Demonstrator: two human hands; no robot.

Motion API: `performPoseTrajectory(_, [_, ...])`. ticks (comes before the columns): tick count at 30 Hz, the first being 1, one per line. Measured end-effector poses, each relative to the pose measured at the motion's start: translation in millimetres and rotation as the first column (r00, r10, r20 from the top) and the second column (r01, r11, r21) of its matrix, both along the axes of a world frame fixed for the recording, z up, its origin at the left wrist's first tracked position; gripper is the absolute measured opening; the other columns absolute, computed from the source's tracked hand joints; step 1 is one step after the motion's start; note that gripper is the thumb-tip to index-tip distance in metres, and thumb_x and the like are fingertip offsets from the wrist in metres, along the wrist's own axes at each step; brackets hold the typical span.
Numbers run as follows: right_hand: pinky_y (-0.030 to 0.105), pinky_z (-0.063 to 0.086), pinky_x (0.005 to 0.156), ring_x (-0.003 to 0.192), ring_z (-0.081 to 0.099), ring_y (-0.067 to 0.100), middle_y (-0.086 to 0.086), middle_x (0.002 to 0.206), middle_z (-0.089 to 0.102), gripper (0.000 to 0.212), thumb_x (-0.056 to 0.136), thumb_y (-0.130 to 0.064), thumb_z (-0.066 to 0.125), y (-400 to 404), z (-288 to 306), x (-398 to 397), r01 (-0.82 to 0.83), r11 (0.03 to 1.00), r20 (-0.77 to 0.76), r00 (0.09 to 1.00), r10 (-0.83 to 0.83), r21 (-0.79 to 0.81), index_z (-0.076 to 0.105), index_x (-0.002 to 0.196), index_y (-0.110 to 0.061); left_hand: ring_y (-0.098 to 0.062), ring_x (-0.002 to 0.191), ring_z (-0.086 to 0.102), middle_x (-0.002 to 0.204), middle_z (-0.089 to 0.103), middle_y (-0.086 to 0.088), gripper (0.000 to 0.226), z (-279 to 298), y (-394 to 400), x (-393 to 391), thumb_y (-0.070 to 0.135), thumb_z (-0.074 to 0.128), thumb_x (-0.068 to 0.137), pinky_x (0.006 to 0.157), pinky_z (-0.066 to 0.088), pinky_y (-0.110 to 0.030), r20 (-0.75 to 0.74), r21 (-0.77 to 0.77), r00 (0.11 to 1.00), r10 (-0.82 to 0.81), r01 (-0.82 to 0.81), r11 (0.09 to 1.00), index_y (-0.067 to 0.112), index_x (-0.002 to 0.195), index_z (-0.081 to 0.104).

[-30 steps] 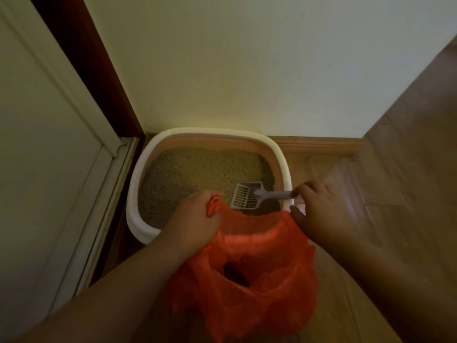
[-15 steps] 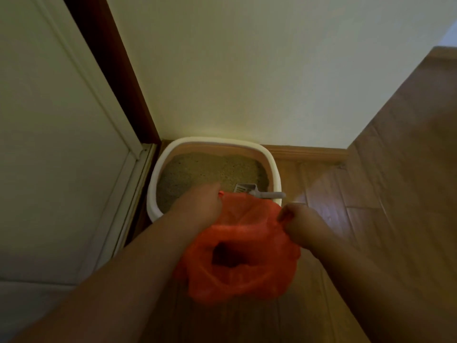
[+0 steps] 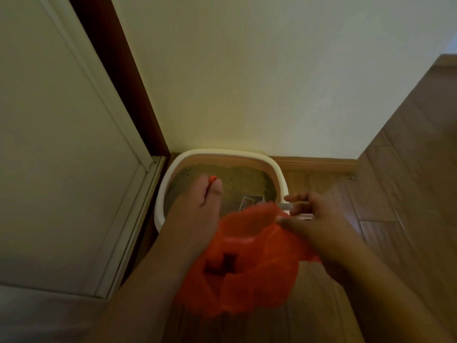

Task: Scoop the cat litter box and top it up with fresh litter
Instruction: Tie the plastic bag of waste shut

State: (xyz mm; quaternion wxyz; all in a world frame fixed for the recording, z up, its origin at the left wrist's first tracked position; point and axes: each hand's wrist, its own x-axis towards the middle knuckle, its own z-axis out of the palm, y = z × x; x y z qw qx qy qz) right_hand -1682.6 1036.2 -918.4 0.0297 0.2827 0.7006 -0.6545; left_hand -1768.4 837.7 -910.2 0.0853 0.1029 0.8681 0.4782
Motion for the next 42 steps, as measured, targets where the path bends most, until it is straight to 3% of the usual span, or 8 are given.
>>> performPoseTrajectory(7, [0.047,0.062,0.070,0.082,0.073,0.025,0.004,0.084,0.073,0.047,0.084,0.020,0.060,1.1,16.1,-5.9,0.093,0.995,-0.218,0.972,-0.085,0.027,0.069,0.099,-0.024,-0.011,0.063,0.056,0.068,0.053,0.013,0.016,13.6,9.8,5.5,0.034,0.059,0.093,0.062,0.055,-0.033,0.209,0.149,0.970,-0.122,0.091,0.985,0.047,0.100,0.065])
performPoseTrajectory(10, [0.047,0.061,0.069,0.080,0.073,0.021,0.005,0.083,0.074,0.043,0.086,0.019,0.060,-9.7,22.4,-7.0,0.066,0.992,-0.351,0.936,-0.026,0.103,0.070,0.098,-0.020,-0.005,0.088,0.068,0.098,0.067,0.016,0.050,13.0,16.5,20.0,0.032,0.076,0.085,0.084,0.061,-0.039,0.266,0.097,0.919,-0.291,0.274,0.957,0.052,0.126,0.055])
performPoseTrajectory(14, [0.047,0.061,0.076,0.089,0.072,0.013,-0.001,0.094,0.074,0.042,0.083,0.021,0.062,-22.6,27.0,-4.5,0.006,0.980,-0.484,0.870,0.093,0.199,0.072,0.093,-0.018,-0.006,0.092,0.071,0.099,0.074,0.014,0.029,4.7,24.6,24.5,0.049,0.075,0.082,0.086,0.058,-0.046,0.218,0.050,0.931,-0.293,0.289,0.956,0.044,0.109,0.067])
performPoseTrajectory(18, [0.041,0.061,0.078,0.103,0.064,0.011,-0.011,0.111,0.063,0.022,0.081,-0.016,0.080,-18.2,19.8,-3.7,0.237,0.882,-0.539,0.842,0.022,0.407,0.070,0.093,-0.033,-0.003,0.088,0.067,0.095,0.072,0.013,0.011,7.6,26.6,25.9,0.044,0.060,0.097,0.087,0.057,-0.042,0.109,0.073,0.978,-0.175,0.168,0.983,0.042,0.099,0.070])
performPoseTrajectory(24, [0.048,0.060,0.067,0.067,0.064,0.013,-0.005,0.073,0.066,0.043,0.078,-0.069,0.058,-7.1,25.8,2.2,0.321,0.818,-0.361,0.920,-0.150,0.477,0.063,0.076,-0.026,-0.014,0.084,0.069,0.093,0.071,0.005,0.028,11.5,18.9,20.1,0.055,0.051,0.097,0.085,0.059,-0.048,0.144,0.160,0.989,-0.029,0.005,0.987,0.037,0.091,0.072])
performPoseTrajectory(27, [0.044,0.060,0.077,0.076,0.072,0.013,-0.004,0.081,0.075,0.059,0.077,-0.076,0.049,-12.4,21.4,0.6,0.084,0.941,-0.143,0.989,-0.038,0.329,0.074,0.082,-0.023,-0.009,0.086,0.070,0.090,0.073,0.009,0.021,13.4,17.3,18.3,0.049,0.053,0.098,0.087,0.058,-0.045,0.173,0.157,0.981,-0.093,0.066,0.985,0.040,0.101,0.072])
performPoseTrajectory(32, [0.041,0.057,0.089,0.093,0.073,0.017,0.004,0.097,0.077,0.044,0.081,-0.058,0.064,-20.6,23.5,0.1,-0.003,0.998,-0.245,0.969,0.019,0.062,0.076,0.099,-0.019,-0.006,0.082,0.070,0.087,0.073,0.013,0.011,12.3,22.8,23.2,0.036,0.065,0.094,0.080,0.061,-0.044,0.172,0.081,0.947,-0.270,0.260,0.962,0.043,0.100,0.071])
performPoseTrajectory(42, [0.038,0.053,0.058,0.055,0.053,0.021,0.008,0.068,0.054,0.022,0.105,-0.034,0.043,-23.9,29.3,-4.4,0.128,0.991,-0.336,0.936,-0.104,0.048,0.058,0.104,-0.018,-0.001,0.050,0.046,0.061,0.053,0.012,0.029,24.4,20.0,23.3,0.038,0.044,0.103,0.055,0.036,-0.027,0.192,0.362,0.944,-0.269,0.186,0.913,0.026,0.086,0.064])
